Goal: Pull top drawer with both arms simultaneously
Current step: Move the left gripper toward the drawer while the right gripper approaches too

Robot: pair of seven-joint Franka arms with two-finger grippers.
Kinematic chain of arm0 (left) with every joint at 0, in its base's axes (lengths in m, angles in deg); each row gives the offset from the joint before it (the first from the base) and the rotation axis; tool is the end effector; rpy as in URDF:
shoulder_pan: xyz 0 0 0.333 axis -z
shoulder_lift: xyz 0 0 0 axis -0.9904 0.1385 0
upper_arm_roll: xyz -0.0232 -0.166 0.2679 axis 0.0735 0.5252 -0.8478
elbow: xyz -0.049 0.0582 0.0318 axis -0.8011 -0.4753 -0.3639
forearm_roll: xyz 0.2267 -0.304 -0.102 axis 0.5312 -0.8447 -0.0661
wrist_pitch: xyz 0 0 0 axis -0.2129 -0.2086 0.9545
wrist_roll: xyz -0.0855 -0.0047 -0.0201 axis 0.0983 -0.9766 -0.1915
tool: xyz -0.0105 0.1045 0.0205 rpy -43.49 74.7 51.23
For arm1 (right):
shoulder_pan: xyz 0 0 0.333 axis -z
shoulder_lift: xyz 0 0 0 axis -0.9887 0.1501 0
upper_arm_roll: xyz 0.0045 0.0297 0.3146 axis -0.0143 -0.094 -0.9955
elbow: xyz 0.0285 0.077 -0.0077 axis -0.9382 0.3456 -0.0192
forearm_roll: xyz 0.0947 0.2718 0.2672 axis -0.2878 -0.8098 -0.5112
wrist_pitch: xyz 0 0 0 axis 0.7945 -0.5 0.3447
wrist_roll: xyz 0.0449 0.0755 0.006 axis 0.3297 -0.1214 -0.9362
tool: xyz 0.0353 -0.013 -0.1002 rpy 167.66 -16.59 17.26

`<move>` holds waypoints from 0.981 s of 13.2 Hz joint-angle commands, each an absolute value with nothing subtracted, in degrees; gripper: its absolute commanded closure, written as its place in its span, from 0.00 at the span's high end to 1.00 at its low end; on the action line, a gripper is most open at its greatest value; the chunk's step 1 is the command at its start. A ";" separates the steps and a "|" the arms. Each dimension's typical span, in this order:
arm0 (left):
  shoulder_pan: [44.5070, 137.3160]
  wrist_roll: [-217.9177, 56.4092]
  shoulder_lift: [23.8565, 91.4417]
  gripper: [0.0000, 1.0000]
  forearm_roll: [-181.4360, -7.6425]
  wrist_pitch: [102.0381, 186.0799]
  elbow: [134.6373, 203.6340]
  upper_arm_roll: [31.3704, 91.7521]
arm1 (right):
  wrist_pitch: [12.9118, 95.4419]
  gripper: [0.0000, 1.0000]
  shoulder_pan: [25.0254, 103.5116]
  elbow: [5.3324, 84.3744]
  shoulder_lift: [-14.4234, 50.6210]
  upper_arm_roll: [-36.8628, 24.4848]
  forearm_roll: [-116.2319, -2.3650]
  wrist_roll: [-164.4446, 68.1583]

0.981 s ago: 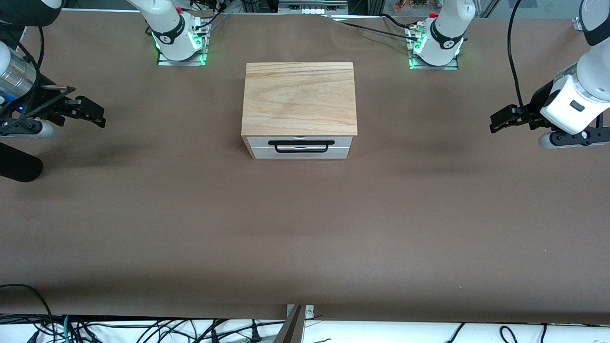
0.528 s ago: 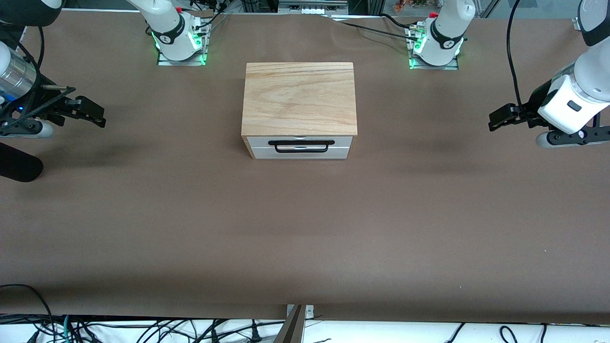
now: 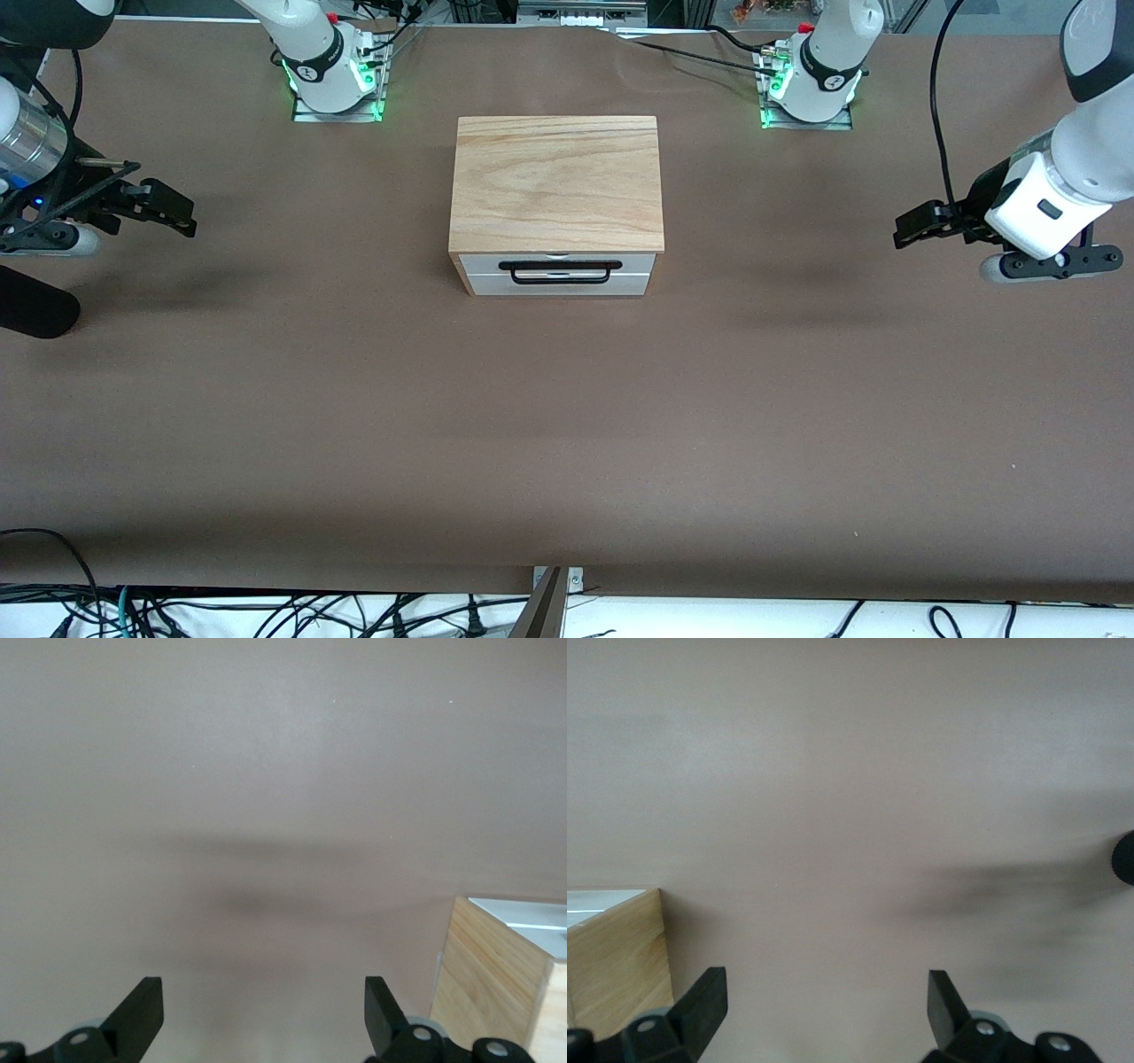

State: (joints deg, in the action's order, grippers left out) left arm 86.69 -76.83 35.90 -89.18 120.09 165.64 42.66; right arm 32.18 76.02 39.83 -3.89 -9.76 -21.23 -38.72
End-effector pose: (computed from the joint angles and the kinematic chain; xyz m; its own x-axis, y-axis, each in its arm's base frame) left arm 0.5685 -0.0463 0.5412 0.9848 0.1147 -0.1307 0.1207 -0.9919 0.0389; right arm 0.5645 0.0324 0.5834 0.9994 -0.0149 -0.0321 -0.0142 -0.9996 0.0230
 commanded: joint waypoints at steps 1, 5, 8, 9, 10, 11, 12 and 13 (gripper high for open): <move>86.26 -78.06 35.37 1.00 -90.38 126.54 171.36 42.80 | 31.19 1.00 76.01 38.47 -3.52 -9.62 -21.75 -38.72; 86.26 -78.15 35.54 1.00 -95.18 134.19 176.99 42.88 | 31.19 1.00 76.01 38.47 -3.52 -9.62 -21.75 -38.80; 86.26 -81.30 36.51 1.00 -98.81 138.68 179.98 42.97 | 31.19 1.00 76.01 38.47 -3.43 -9.62 -21.84 -38.80; 86.26 -83.14 36.68 1.00 -102.65 140.00 181.38 42.97 | 31.19 1.00 76.01 38.56 -3.52 -9.62 -21.84 -38.80; 86.26 -86.12 36.86 1.00 -107.30 141.06 182.79 42.97 | 31.19 1.00 76.01 38.56 -3.52 -9.62 -21.84 -38.80; 86.26 -90.50 37.47 1.00 -110.82 141.67 183.67 42.88 | 31.19 1.00 75.92 38.56 -3.43 -9.70 -21.84 -38.80; 86.26 -94.29 38.00 1.00 -113.90 142.03 184.64 42.88 | 31.19 1.00 75.92 38.56 -3.00 -9.62 -21.75 -38.89; 86.26 -97.20 38.44 1.00 -117.50 142.12 185.43 42.88 | 31.19 1.00 75.83 38.56 -2.99 -9.70 -21.75 -38.89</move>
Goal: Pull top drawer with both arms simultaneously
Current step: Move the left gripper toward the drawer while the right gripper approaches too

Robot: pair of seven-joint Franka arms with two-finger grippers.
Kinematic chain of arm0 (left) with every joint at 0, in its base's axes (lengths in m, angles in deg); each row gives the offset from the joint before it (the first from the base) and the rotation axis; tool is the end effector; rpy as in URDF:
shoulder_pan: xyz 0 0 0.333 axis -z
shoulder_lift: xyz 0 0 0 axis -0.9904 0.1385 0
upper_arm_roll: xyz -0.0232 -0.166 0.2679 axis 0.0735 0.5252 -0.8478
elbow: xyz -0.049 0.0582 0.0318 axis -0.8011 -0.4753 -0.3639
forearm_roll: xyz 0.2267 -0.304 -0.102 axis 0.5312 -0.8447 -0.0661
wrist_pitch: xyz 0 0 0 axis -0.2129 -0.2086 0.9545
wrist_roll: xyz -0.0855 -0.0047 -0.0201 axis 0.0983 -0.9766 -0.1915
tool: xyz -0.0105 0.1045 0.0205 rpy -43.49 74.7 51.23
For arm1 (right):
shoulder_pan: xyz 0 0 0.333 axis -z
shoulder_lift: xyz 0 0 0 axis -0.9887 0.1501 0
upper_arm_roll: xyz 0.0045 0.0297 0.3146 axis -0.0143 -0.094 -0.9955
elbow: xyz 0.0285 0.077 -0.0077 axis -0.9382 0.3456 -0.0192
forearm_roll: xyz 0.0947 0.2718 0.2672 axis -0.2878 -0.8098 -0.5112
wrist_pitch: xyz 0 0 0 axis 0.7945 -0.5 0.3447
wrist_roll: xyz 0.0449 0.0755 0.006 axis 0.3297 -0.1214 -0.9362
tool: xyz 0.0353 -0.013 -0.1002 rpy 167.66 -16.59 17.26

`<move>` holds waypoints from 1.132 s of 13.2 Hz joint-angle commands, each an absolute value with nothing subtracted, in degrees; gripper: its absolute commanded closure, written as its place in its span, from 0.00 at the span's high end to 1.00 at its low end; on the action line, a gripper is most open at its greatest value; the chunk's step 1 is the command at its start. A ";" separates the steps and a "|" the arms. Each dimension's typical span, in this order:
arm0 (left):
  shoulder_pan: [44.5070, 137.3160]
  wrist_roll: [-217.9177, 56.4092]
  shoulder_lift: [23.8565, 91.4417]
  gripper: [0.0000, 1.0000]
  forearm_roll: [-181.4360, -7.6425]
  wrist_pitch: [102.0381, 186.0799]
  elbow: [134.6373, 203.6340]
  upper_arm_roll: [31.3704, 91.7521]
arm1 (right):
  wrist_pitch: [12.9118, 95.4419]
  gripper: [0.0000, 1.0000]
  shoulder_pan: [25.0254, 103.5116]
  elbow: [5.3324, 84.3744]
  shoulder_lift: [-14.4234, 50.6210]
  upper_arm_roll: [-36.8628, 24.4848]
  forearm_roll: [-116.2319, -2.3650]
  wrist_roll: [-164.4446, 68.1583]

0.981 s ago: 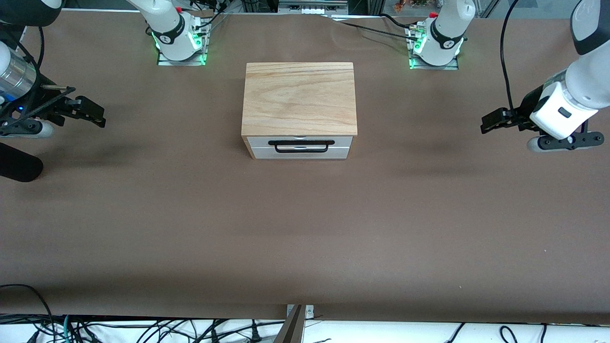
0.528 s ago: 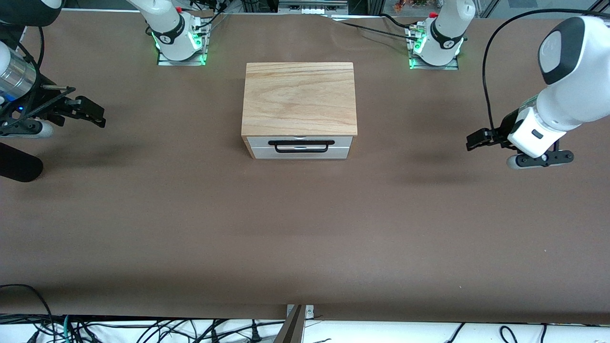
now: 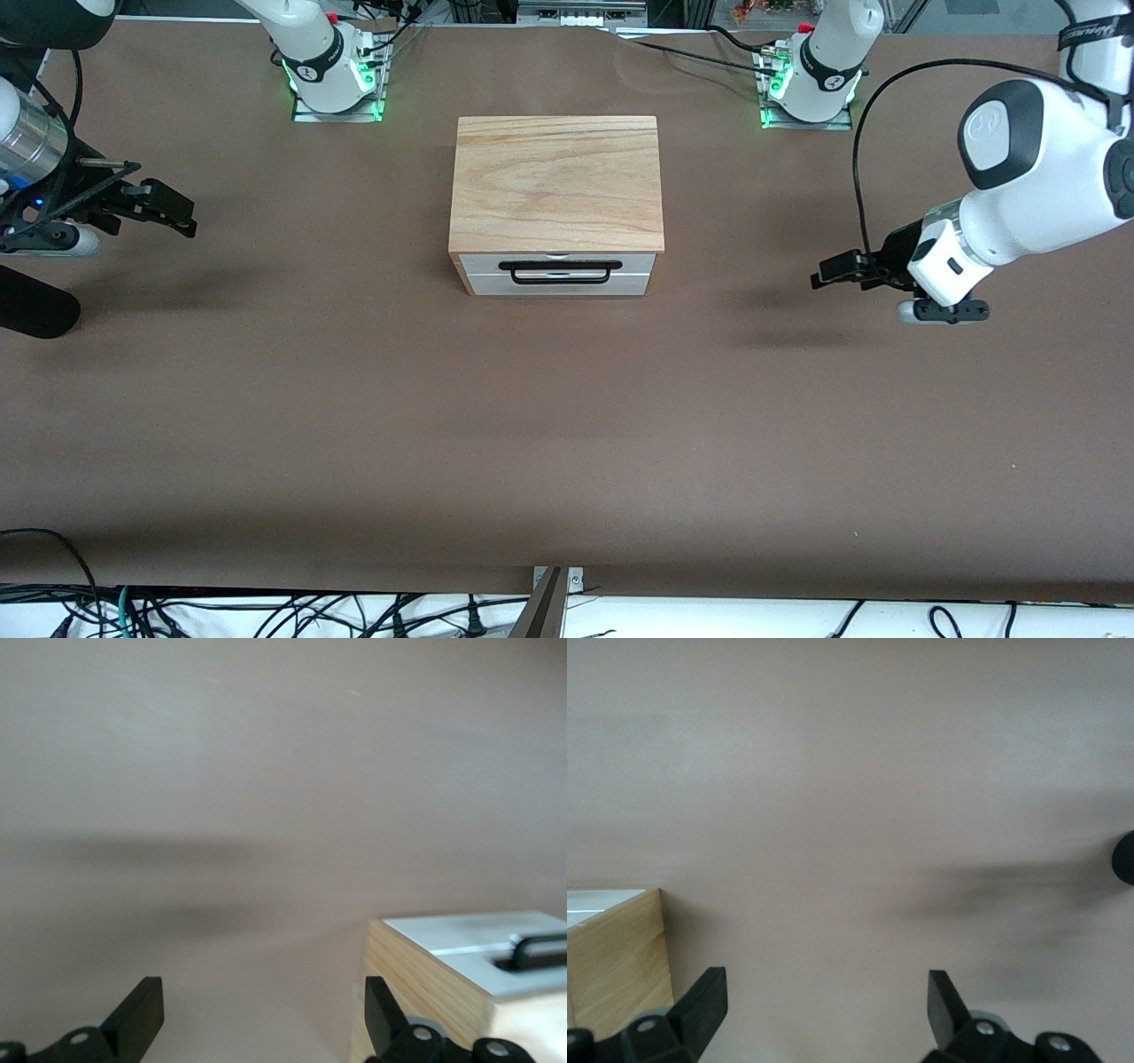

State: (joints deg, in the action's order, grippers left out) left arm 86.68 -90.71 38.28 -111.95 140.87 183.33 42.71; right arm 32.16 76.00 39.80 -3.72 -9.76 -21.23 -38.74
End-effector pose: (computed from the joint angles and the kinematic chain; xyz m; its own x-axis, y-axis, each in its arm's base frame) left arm 0.5658 -0.0679 0.4074 0.9911 0.0543 -0.1216 0.0982 -0.9145 0.3924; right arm 0.5652 0.0327 0.5820 0.9993 -0.0142 -0.0349 -0.0134 -0.9996 0.0233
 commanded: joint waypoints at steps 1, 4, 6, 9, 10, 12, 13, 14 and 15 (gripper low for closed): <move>86.26 -100.18 38.88 1.00 -121.02 142.12 186.31 42.88 | 31.19 1.00 75.83 38.56 -2.91 -9.70 -21.75 -38.81; 86.08 -110.54 41.33 1.00 -132.36 142.03 188.33 42.88 | 30.76 1.00 75.48 39.17 -0.89 -9.79 -24.98 -38.71; 85.82 -120.20 42.92 1.00 -141.83 142.03 190.61 42.80 | 26.56 1.00 75.65 38.91 1.57 -9.62 -32.16 -39.50; 85.73 -132.88 45.99 1.00 -153.29 141.42 192.91 42.80 | 24.87 1.00 75.92 38.82 4.47 -9.62 -44.04 -39.60; 85.73 -134.30 46.87 1.00 -155.49 140.98 193.00 42.80 | 24.86 1.00 75.57 38.82 5.70 -9.62 -47.99 -39.60; 85.90 -137.54 50.20 1.00 -161.19 138.53 193.00 42.80 | 24.25 1.00 75.48 38.99 9.90 -9.70 -54.16 -41.42; 86.51 -140.70 52.31 1.00 -165.57 137.21 193.00 42.80 | 23.21 1.00 75.22 39.08 12.19 -9.88 -56.53 -46.66; 87.22 -143.43 54.33 1.00 -170.14 135.89 192.91 42.80 | 23.80 1.00 74.78 39.08 14.21 -9.88 -60.47 -52.37; 88.88 -144.50 56.00 1.00 -174.01 135.27 192.47 42.80 | 24.16 1.00 75.04 39.17 17.71 -9.88 -65.64 -56.34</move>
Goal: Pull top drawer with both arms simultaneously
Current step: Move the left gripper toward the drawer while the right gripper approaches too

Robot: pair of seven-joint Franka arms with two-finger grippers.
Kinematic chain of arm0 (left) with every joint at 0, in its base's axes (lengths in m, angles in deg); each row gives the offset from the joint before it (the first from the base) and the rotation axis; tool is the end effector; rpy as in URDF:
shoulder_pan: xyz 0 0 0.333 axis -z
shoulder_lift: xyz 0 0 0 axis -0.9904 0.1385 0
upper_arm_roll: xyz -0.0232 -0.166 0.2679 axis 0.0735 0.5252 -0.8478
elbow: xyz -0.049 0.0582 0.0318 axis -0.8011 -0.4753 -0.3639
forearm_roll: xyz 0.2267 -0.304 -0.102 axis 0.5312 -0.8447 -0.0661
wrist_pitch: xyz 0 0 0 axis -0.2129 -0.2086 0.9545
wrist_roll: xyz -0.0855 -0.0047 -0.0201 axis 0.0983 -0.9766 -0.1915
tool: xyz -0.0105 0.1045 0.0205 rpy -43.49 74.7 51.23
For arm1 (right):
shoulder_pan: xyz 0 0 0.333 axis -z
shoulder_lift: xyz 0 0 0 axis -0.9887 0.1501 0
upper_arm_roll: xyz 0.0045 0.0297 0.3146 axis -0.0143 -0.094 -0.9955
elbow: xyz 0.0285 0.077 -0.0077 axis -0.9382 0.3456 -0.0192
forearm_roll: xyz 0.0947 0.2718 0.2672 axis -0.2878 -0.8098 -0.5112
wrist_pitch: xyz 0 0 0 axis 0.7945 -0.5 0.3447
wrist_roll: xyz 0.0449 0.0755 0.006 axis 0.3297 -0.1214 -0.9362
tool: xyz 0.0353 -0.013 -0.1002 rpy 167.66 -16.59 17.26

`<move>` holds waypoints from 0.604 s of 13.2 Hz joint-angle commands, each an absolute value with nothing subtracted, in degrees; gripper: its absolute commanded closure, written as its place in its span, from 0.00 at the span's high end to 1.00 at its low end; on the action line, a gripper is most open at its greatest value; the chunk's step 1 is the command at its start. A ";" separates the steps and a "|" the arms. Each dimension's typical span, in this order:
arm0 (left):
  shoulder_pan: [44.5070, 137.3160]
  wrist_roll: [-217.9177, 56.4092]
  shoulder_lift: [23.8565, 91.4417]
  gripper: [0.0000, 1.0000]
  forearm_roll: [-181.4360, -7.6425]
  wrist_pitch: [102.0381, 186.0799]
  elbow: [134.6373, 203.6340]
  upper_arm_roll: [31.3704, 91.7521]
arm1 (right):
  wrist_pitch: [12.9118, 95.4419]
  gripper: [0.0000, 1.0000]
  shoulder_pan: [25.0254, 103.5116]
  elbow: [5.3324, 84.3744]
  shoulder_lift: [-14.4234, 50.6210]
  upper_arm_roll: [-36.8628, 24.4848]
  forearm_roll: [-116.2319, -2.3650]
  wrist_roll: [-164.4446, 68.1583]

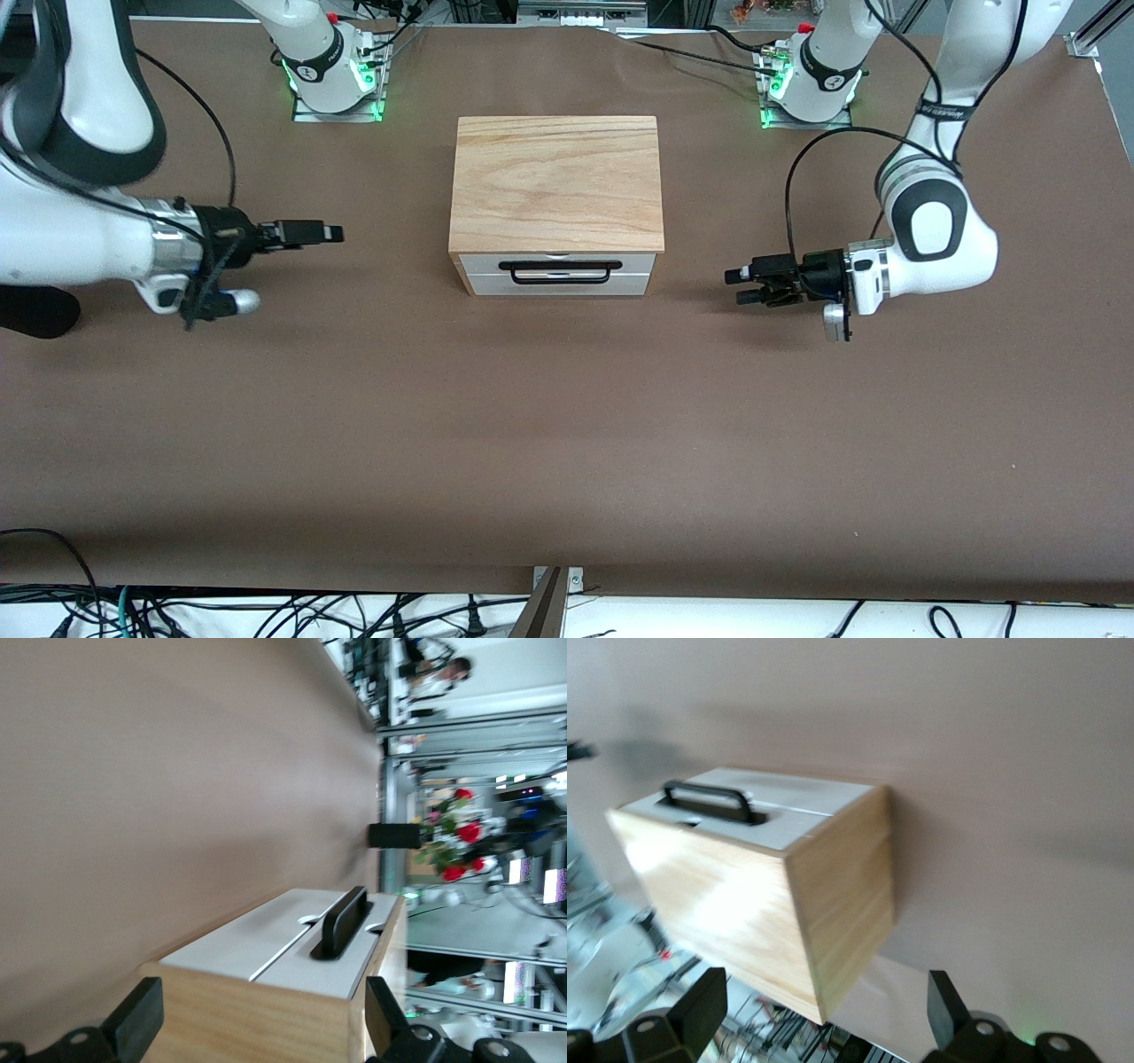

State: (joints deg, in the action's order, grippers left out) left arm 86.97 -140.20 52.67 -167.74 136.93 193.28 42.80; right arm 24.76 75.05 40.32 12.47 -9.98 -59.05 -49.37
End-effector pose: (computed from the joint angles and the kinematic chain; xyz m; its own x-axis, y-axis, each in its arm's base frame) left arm 0.5340 -0.1116 0.2334 0.9997 0.0158 0.0178 -0.0111 -0.3524 0.9358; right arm 0.5949 0.1179 0.4252 0.9082 0.2019 -0.3667 -0.0591 -0.8054 -0.5898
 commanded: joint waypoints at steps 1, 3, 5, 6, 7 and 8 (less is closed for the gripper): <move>90.37 -144.60 57.41 1.00 -178.14 135.00 192.12 42.80 | 24.16 1.00 75.13 39.43 20.27 -9.88 -71.70 -59.95; 93.54 -146.69 61.01 1.00 -187.28 132.47 191.16 42.80 | 24.33 1.00 74.95 40.83 25.81 -9.88 -81.47 -70.12; 95.83 -150.65 64.45 1.00 -194.41 128.78 190.45 42.80 | 24.86 1.00 74.78 41.10 31.87 -9.88 -91.49 -82.43; 96.79 -151.01 64.89 0.99 -196.79 127.98 190.45 42.88 | 24.86 1.00 74.25 41.10 34.34 -9.97 -95.71 -86.84; 97.59 -151.10 65.07 0.98 -197.95 127.97 190.45 42.97 | 24.95 1.00 72.68 41.19 36.28 -9.97 -99.67 -90.71; 98.55 -151.10 65.16 0.96 -199.09 127.97 190.45 43.06 | 25.74 1.00 71.27 41.89 37.43 -9.97 -103.80 -93.10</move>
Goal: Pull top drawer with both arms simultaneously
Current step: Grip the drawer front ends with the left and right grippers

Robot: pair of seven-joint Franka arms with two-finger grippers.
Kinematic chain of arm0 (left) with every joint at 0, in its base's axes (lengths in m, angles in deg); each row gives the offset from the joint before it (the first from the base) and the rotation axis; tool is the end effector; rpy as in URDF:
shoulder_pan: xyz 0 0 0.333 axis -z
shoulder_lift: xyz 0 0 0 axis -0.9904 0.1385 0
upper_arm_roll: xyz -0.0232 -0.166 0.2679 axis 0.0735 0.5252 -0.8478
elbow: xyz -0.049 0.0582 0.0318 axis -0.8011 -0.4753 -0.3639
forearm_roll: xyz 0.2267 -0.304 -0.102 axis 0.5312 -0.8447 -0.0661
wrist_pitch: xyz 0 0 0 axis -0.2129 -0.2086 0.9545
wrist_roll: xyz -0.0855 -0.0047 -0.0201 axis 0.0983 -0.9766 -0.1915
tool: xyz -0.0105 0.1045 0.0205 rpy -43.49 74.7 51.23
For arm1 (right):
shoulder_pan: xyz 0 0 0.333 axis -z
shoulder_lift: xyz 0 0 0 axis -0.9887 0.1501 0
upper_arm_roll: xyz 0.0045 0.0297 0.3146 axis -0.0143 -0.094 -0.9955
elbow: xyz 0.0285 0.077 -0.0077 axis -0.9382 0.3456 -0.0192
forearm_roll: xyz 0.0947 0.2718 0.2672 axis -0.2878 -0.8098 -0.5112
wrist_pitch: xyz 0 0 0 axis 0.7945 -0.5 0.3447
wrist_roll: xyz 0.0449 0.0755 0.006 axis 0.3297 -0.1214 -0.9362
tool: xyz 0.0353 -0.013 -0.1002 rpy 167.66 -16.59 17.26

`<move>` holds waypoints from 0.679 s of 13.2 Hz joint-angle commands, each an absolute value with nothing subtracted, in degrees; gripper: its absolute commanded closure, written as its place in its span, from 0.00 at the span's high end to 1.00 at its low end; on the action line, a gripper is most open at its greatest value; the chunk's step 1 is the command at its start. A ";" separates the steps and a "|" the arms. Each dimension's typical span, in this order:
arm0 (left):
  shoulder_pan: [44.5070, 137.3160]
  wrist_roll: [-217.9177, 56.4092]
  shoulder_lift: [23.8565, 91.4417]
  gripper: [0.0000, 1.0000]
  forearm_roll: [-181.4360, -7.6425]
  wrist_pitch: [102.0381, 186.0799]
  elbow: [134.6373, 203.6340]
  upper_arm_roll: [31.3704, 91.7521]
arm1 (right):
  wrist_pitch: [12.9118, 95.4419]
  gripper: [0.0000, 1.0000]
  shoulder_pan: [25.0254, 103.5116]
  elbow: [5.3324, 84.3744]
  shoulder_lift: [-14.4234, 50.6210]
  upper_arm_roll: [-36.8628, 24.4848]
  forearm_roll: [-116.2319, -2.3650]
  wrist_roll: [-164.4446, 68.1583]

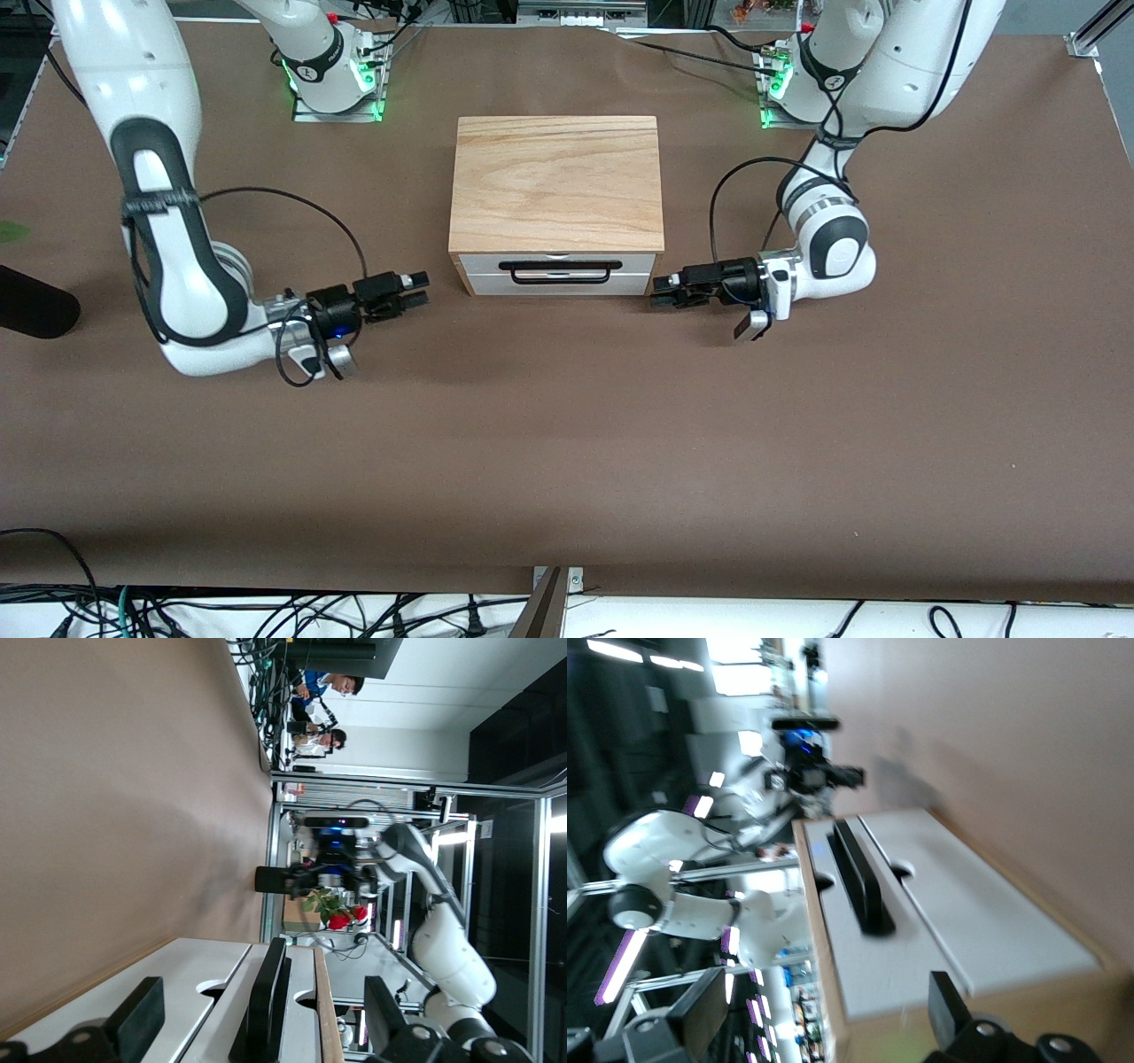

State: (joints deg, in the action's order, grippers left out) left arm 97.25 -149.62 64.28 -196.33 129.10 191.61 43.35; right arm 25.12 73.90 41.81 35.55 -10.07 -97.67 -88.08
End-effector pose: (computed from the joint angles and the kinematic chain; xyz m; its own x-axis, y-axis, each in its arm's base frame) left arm 0.5133 -0.2236 0.1621 0.9867 0.1501 -0.0631 0.0677 -0.0254 0.9974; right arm 0.6122 0.1747 0.2141 0.9431 0.3275 -0.0570 -0.0061 -0.1546 -0.9880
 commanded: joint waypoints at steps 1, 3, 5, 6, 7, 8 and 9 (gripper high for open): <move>99.26 -151.10 65.16 0.91 -200.41 128.14 190.54 43.84 | 27.74 1.00 69.78 43.37 37.52 -9.97 -107.49 -94.16; 100.05 -151.01 65.07 0.86 -201.56 128.76 190.45 44.99 | 31.36 1.00 66.44 44.79 37.52 -9.97 -112.96 -96.62; 101.28 -151.19 64.90 0.69 -201.48 129.29 190.62 44.99 | 31.72 1.00 65.11 46.20 37.53 -9.97 -115.87 -99.61; 101.55 -152.15 64.90 0.56 -201.48 129.81 190.62 44.99 | 31.81 1.00 64.32 46.99 37.44 -9.97 -116.40 -100.06; 102.07 -153.64 64.99 0.55 -201.48 130.42 190.62 45.08 | 32.16 1.00 63.53 47.95 37.26 -9.97 -116.67 -100.41; 102.34 -154.09 64.99 0.56 -201.48 130.78 190.71 45.17 | 32.42 1.00 63.53 49.00 37.26 -9.97 -116.67 -102.59; 102.34 -154.09 64.99 0.56 -201.48 130.87 190.71 45.52 | 32.51 0.98 63.18 49.54 37.44 -9.97 -116.76 -105.40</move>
